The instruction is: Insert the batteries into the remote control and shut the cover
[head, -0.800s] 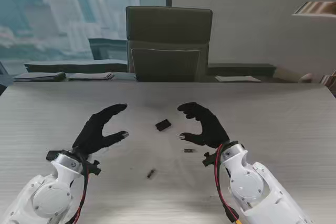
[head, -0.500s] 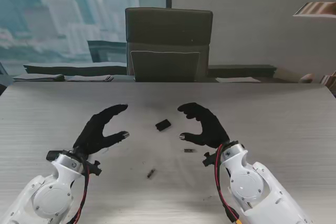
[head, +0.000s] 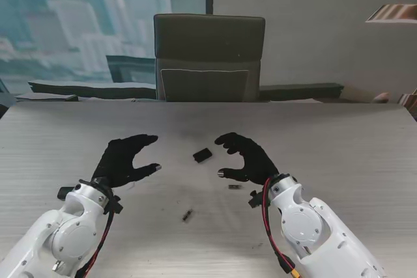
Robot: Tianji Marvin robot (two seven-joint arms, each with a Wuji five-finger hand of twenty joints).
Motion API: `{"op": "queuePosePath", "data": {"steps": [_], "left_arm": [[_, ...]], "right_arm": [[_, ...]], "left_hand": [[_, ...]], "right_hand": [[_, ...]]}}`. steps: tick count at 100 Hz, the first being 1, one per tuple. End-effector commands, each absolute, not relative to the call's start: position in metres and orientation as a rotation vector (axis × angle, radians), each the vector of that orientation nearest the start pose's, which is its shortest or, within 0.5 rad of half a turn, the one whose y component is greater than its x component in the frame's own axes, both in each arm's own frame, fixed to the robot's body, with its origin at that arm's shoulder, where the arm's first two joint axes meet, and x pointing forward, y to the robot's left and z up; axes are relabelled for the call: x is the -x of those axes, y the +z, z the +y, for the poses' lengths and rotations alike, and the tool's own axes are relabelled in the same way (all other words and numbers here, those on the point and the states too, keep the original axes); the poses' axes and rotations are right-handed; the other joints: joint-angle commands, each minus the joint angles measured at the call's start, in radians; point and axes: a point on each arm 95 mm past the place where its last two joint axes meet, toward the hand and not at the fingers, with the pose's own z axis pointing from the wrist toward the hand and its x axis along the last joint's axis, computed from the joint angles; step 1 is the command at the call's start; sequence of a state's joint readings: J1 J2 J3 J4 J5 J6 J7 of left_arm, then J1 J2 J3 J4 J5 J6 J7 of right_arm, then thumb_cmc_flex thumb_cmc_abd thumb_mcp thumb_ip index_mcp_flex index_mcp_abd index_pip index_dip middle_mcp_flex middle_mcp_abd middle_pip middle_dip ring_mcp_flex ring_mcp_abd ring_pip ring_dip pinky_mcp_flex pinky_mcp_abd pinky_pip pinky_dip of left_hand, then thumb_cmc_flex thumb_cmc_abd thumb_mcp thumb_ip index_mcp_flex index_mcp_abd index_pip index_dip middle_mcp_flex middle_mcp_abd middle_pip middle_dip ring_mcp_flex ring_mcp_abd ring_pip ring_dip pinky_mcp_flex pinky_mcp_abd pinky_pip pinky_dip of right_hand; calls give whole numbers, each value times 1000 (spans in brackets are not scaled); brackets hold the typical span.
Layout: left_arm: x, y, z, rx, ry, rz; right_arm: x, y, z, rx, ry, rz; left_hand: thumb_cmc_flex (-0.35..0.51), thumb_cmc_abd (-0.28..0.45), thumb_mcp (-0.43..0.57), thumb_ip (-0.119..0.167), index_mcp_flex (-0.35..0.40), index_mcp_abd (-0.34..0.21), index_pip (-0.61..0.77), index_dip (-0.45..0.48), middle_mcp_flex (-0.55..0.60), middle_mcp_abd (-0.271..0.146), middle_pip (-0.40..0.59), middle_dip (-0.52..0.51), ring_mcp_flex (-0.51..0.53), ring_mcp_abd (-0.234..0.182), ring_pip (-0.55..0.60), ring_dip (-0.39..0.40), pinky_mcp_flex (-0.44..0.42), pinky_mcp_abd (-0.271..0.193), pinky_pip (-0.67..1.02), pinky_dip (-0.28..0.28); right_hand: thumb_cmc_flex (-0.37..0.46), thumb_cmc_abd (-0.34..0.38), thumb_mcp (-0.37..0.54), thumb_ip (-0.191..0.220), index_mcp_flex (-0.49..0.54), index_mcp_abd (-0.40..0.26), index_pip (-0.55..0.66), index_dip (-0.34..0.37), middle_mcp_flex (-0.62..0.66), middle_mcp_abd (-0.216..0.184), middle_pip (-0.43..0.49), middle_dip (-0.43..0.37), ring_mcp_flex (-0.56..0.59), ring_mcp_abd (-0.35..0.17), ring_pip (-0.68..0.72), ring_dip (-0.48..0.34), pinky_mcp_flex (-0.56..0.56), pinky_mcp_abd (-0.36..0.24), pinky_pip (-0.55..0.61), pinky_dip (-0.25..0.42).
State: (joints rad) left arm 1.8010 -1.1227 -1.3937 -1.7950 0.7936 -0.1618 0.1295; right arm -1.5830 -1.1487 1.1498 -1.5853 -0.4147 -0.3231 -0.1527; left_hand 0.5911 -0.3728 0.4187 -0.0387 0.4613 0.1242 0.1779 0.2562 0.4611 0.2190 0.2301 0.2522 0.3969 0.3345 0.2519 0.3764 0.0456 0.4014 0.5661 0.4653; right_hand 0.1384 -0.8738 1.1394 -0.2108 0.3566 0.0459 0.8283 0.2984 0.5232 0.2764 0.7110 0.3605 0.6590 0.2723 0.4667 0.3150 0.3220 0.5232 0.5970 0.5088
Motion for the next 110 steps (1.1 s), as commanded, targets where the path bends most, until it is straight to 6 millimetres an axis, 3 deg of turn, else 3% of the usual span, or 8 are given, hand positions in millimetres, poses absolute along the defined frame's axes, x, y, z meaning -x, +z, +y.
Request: {"op": "queuePosePath", "data": {"steps": [1,22,35,53,83,110], "left_arm": [[-351,-289,25,1326,-1801,1287],[-348,-280,58,1322,-1511,1480],[-343,-281,80,1313,-1339,1534],[-335,-287,106,1345,-1104,1610],[-329,-293,135,1265,-851,1669],[-332,-309,150,1187,-702,1703]], "right_arm": [[-382,-321,48,1740,-2522,-1336],[-388,-325,51,1769,-2494,-1369],[-391,-328,53,1783,-2475,-1384],[-392,-330,53,1794,-2464,-1413],[-397,-336,52,1846,-2428,-1435],[-401,-340,54,1856,-2401,-1471]], "left_hand": [[-35,7,23,19,-13,0,10,15,-26,-14,13,16,-26,-38,10,13,-20,-22,17,15],[-51,9,55,15,-22,-4,39,23,-37,-25,46,26,-31,-51,24,18,-23,-34,43,13],[-62,1,89,10,1,-47,86,37,-18,-34,69,33,-29,-56,37,22,-22,-40,60,9],[-73,-3,116,4,32,-146,158,59,-10,-41,73,31,-33,-58,40,19,-25,-43,71,-2],[-82,-28,206,-3,-9,-213,247,71,0,-63,114,48,-18,-78,69,29,-17,-55,121,-7],[-98,-87,267,-20,-118,-200,229,41,-49,-87,132,49,-34,-96,75,27,-22,-66,144,-22]], "right_hand": [[-6,11,-15,8,7,-5,-20,-11,6,-13,-10,-3,2,-2,12,1,6,14,-22,22],[-4,13,-19,10,11,-2,-18,-9,7,-10,-4,0,4,-4,22,6,14,17,-20,34],[-3,15,-20,10,11,-1,-17,-8,5,-12,-2,1,8,-4,29,8,15,17,-21,40],[-2,20,-23,11,11,0,-16,-7,8,-12,0,1,10,-4,31,8,19,16,-23,46],[7,30,-30,13,15,7,-12,-5,16,-6,7,4,15,-1,40,10,27,19,-24,55],[16,41,-37,16,18,7,-11,-3,21,-5,12,6,19,1,46,12,34,22,-25,60]]}}
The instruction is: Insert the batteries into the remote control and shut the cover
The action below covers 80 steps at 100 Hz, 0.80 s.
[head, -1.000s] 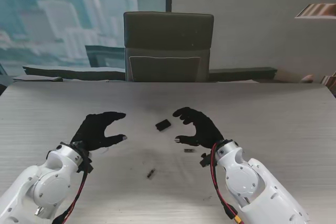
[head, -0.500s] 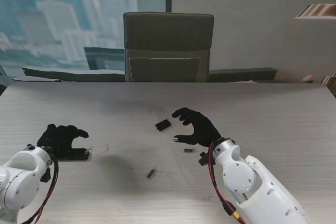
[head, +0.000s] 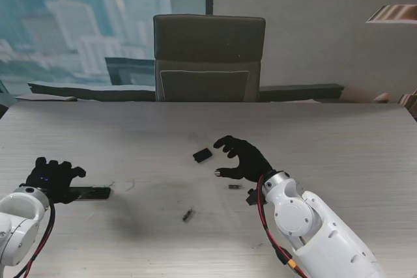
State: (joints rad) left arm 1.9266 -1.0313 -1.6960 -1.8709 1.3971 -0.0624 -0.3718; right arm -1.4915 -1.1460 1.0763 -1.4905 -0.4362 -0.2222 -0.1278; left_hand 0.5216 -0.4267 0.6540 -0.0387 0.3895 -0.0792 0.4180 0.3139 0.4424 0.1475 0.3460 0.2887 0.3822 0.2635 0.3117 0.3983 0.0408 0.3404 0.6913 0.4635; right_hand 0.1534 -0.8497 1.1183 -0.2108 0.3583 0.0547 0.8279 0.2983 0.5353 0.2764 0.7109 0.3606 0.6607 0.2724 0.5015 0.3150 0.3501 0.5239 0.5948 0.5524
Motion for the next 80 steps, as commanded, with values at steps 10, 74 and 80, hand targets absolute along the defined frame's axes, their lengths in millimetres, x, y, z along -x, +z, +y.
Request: {"op": "queuePosePath", "data": {"steps": [10,74,80], "left_arm": [[-335,-317,153,1183,-671,1710],[-348,-357,171,1108,-515,1754],[-348,-361,171,1104,-511,1758]], "right_arm": [[-401,-341,54,1864,-2399,-1469],[-402,-342,52,1921,-2403,-1450],[-402,-342,52,1921,-2404,-1451]], "left_hand": [[-34,-64,66,-27,-78,24,-29,-34,-48,-19,22,13,-25,-28,16,3,-21,-7,23,-26],[-72,-101,134,-50,-226,-14,-182,-134,-181,-25,14,6,-100,-48,14,-8,-54,-25,36,-50],[-73,-104,140,-50,-204,-17,-170,-131,-185,-24,18,7,-106,-48,14,-9,-57,-23,36,-51]], "right_hand": [[3,20,-19,18,17,-2,-9,-3,10,-5,14,6,19,3,14,13,8,25,-22,18],[22,51,-42,26,27,5,-10,-2,17,0,17,8,30,10,28,17,21,29,-13,25],[22,55,-43,27,27,5,-10,-2,17,-1,18,8,29,10,29,17,23,29,-12,26]]}}
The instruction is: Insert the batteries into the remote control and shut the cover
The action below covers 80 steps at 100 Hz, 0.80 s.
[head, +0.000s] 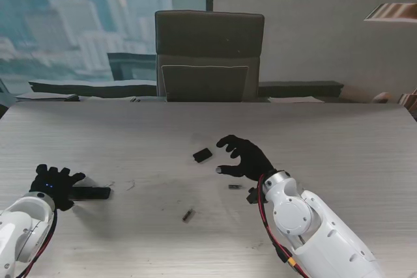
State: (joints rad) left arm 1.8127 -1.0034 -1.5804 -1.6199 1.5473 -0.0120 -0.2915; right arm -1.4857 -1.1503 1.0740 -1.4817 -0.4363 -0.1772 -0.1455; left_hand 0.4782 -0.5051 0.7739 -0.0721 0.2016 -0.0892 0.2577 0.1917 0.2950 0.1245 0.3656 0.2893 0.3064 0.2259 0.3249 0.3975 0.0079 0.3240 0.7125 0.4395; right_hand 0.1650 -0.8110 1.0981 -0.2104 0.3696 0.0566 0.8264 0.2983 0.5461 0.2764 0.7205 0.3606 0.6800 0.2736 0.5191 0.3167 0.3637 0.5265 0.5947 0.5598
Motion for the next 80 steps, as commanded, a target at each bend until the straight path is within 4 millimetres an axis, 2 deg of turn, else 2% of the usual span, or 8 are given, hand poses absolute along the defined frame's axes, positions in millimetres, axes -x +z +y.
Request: {"op": "queuePosePath", "data": {"steps": [1,17,41,47,50,55,64,80], "left_arm": [[-348,-362,171,1107,-509,1759],[-345,-377,172,1128,-518,1798],[-338,-396,170,1185,-540,1838],[-337,-400,168,1207,-550,1848],[-336,-402,168,1207,-552,1851],[-335,-405,166,1203,-563,1853],[-335,-409,163,1195,-591,1846],[-339,-403,151,1180,-646,1823]], "right_arm": [[-402,-342,52,1922,-2404,-1451],[-401,-341,51,1926,-2411,-1447],[-401,-340,49,1934,-2427,-1439],[-400,-340,49,1936,-2428,-1442],[-400,-340,49,1937,-2428,-1442],[-400,-340,48,1939,-2430,-1440],[-399,-339,47,1943,-2436,-1433],[-400,-339,46,1952,-2442,-1416]], "left_hand": [[-29,-26,21,-16,-15,-6,-8,-8,-39,0,-2,6,-32,-11,0,-9,-24,-7,14,-27],[-45,-52,65,-27,60,-14,164,79,-77,7,2,4,-63,-19,-5,-21,-34,-8,13,-37],[-13,-64,134,-7,317,-76,551,287,23,-15,30,19,-49,-24,4,-33,-28,-3,30,-53],[-3,-72,142,-3,339,-72,567,295,44,-17,35,21,-47,-23,4,-36,-27,-2,31,-54],[34,-112,136,-45,360,-91,618,287,68,-21,41,27,-38,-25,9,-38,-23,0,35,-55],[84,-156,126,-64,385,-117,704,260,104,-27,52,36,-26,-24,16,-40,-17,0,41,-55],[146,-157,144,-35,471,-168,837,232,185,-52,78,50,4,-27,31,-39,-3,4,55,-50],[146,-157,175,-11,508,-129,858,212,242,-60,96,59,17,-21,36,-42,1,8,58,-48]], "right_hand": [[11,16,-23,26,15,3,-9,-2,7,0,8,8,9,8,11,16,9,26,-11,18],[11,18,-26,28,17,3,-9,-2,6,1,8,7,8,9,10,15,9,27,-11,18],[11,21,-29,29,16,1,-11,-2,6,1,7,7,9,9,12,16,9,27,-10,18],[11,22,-29,29,14,1,-12,-2,6,1,7,7,7,10,11,15,9,27,-10,18],[12,21,-29,29,16,1,-12,-2,5,1,6,7,6,9,10,15,9,27,-10,18],[12,22,-29,29,17,0,-12,-3,7,2,6,7,6,9,10,15,9,27,-10,18],[13,21,-30,29,18,0,-13,-3,7,2,5,6,8,9,10,14,9,27,-10,17],[14,21,-29,29,19,2,-15,-4,6,4,5,6,7,9,10,15,9,26,-9,17]]}}
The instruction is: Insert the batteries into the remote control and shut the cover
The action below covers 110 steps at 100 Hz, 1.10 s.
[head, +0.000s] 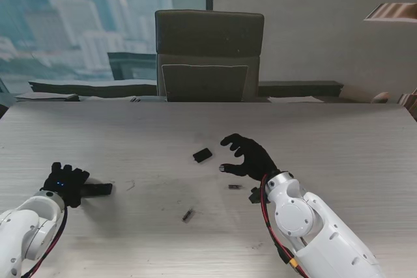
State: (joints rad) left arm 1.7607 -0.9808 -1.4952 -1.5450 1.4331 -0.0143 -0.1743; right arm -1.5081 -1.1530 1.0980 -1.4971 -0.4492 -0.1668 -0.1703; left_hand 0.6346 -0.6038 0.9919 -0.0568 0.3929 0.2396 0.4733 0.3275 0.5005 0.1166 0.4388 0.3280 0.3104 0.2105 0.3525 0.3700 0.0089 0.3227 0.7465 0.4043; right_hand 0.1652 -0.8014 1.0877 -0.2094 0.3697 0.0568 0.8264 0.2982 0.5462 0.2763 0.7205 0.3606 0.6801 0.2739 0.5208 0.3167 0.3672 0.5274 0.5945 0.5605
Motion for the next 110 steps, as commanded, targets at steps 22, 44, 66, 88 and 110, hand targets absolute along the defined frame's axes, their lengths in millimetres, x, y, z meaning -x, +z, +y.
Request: {"op": "queuePosePath", "data": {"steps": [22,44,66,88,110], "left_arm": [[-367,-381,106,1151,-823,1818],[-394,-364,45,1057,-971,1899],[-412,-357,-9,1019,-1062,1942],[-425,-360,-51,1033,-1115,1955],[-425,-368,-71,1053,-1135,1980]], "right_arm": [[-401,-339,45,1947,-2434,-1426],[-402,-339,42,1951,-2441,-1418],[-401,-338,38,1947,-2462,-1403],[-402,-338,37,1940,-2461,-1396],[-402,-337,36,1944,-2462,-1388]], "left_hand": [[-8,-71,-22,-21,338,-402,650,65,60,-51,28,25,16,-4,2,-18,-4,15,16,-16],[-12,-78,-1,-9,340,-378,663,65,77,-53,36,30,24,0,-1,-19,-3,15,14,-17],[-7,-67,-7,-7,337,-341,664,62,92,-48,43,34,32,8,-2,-16,-3,15,14,-17],[2,-54,-22,-1,344,-300,664,60,107,-42,61,44,43,16,3,-9,0,17,16,-16],[6,-41,-38,1,337,-291,660,58,104,-32,62,45,42,20,2,-5,1,15,15,-16]], "right_hand": [[12,12,-20,28,20,1,-16,-4,6,4,4,6,7,10,7,14,5,25,-9,16],[14,11,-21,29,21,1,-17,-4,7,3,4,6,3,9,6,14,5,25,-9,16],[13,12,-21,29,24,2,-17,-4,9,5,3,5,6,11,6,14,5,25,-9,16],[13,15,-22,29,24,0,-19,-5,8,5,2,5,6,11,7,14,5,25,-8,15],[11,17,-24,29,25,0,-19,-5,10,5,2,5,5,11,4,13,5,26,-8,15]]}}
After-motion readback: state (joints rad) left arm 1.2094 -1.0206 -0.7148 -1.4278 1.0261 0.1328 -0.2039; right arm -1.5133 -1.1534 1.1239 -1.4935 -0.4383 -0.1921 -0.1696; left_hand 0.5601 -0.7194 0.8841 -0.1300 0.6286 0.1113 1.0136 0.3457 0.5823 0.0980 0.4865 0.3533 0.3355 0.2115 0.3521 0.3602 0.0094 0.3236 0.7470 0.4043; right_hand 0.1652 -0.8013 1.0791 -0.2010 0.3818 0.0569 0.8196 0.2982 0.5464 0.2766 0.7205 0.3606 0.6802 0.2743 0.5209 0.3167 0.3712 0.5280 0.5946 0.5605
